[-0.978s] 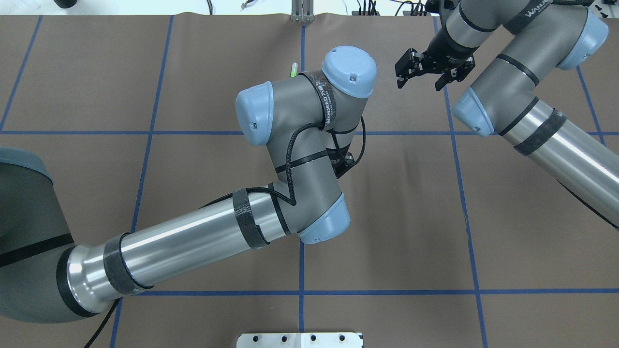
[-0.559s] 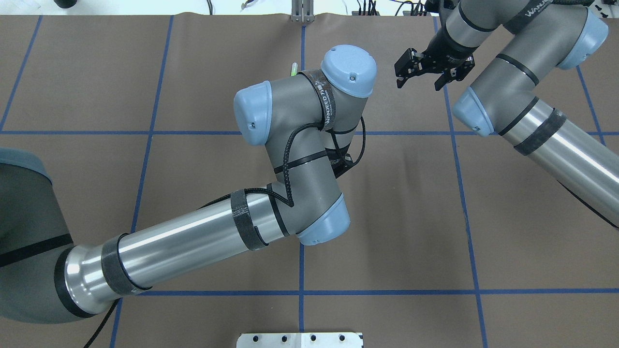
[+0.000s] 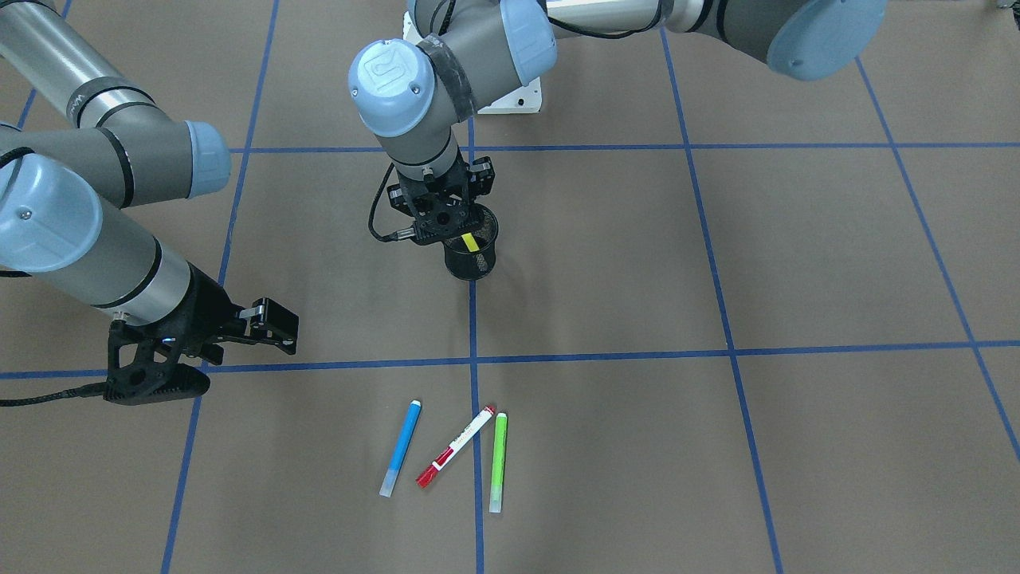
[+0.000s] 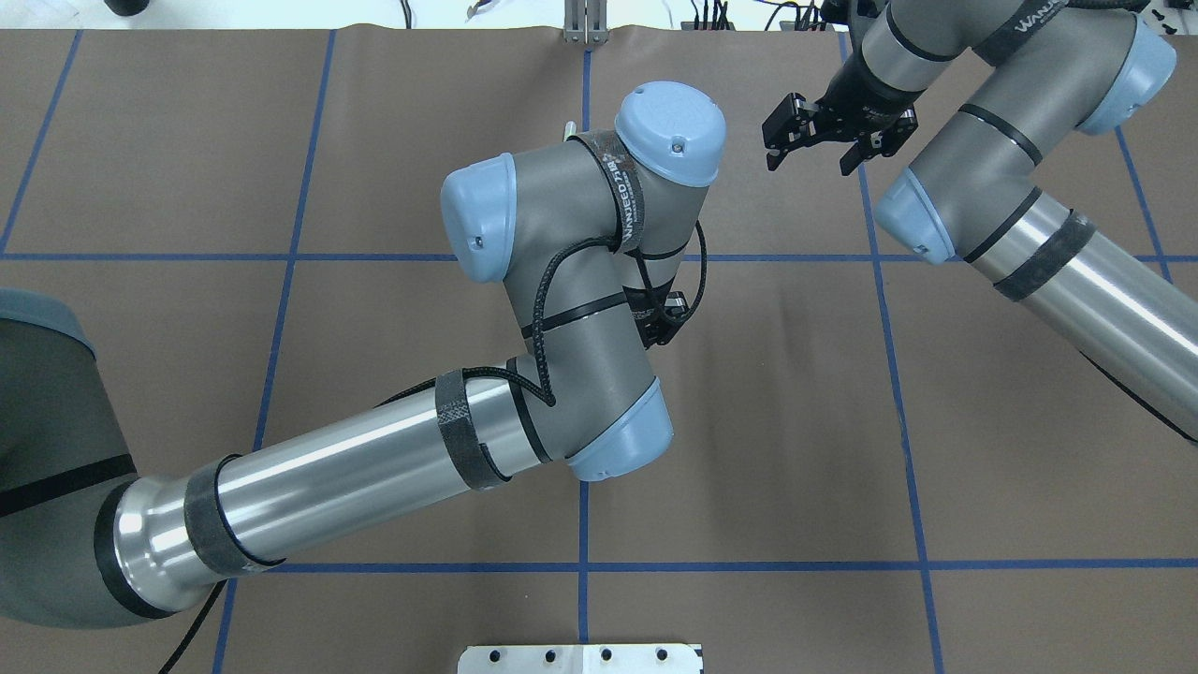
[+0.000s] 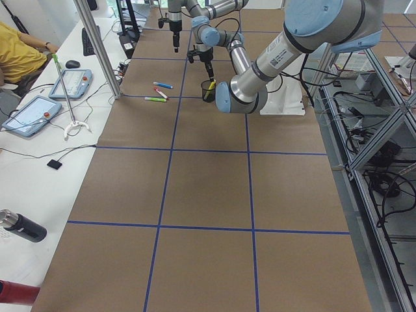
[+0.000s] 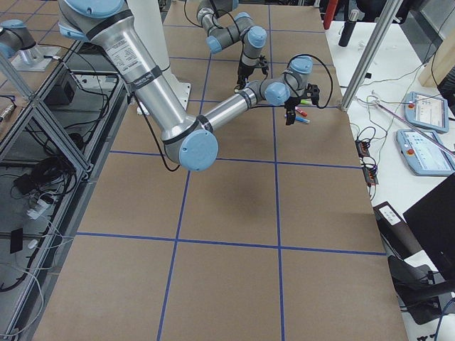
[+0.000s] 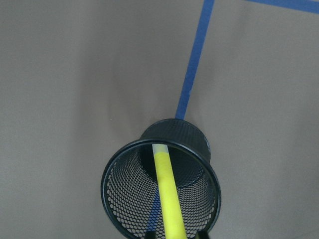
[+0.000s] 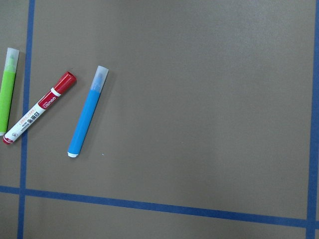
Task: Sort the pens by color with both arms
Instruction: 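Position the left gripper above the cup over the yellow highlighter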
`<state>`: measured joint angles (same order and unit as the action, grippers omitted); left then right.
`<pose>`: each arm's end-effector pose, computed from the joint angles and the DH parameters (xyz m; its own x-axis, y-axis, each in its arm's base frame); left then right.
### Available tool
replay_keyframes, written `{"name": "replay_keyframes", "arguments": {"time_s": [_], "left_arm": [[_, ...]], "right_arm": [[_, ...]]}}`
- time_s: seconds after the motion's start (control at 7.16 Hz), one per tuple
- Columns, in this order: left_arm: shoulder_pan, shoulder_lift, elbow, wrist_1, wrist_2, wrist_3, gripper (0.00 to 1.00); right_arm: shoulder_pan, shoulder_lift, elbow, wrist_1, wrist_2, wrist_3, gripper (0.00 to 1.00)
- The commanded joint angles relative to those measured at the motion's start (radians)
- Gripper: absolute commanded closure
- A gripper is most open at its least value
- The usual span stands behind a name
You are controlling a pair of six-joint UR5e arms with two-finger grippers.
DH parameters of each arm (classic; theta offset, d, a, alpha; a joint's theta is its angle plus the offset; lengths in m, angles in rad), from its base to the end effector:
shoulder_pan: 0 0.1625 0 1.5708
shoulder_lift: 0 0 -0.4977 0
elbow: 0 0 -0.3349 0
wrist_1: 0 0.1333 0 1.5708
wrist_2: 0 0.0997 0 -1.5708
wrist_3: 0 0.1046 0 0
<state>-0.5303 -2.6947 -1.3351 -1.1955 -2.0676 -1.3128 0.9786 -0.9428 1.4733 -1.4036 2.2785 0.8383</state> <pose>0.6411 -0.4726 0.1489 0.7887 -0.2024 -0.5804 0.0431 0.9601 -0.2763 -0.3414 -0.6245 0.3927 0.5838 -0.0426 0.8108 -0.0094 0.9982 0.0592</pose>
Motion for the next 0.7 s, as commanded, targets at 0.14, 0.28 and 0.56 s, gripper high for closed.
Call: {"name": "replay_keyframes", "arguments": {"time_s": [0.14,0.28,0.56], "left_arm": [[0.01,0.006,-0.001,0.0,-0.002,0.003,0.4],[0.012,0.006,-0.001,-0.001,-0.002,0.003,0.41],[0.016,0.007,-0.001,-0.001,-0.002,0.003,0.43]], "right_arm": [[-0.003,-0.002,-0.001,0.0,0.0,-0.001,0.01],[-0.003,-0.002,-0.001,0.0,0.0,-0.001,0.01],[-0.004,-0.002,-0.001,0.0,-0.002,-0.001,0.01]]}}
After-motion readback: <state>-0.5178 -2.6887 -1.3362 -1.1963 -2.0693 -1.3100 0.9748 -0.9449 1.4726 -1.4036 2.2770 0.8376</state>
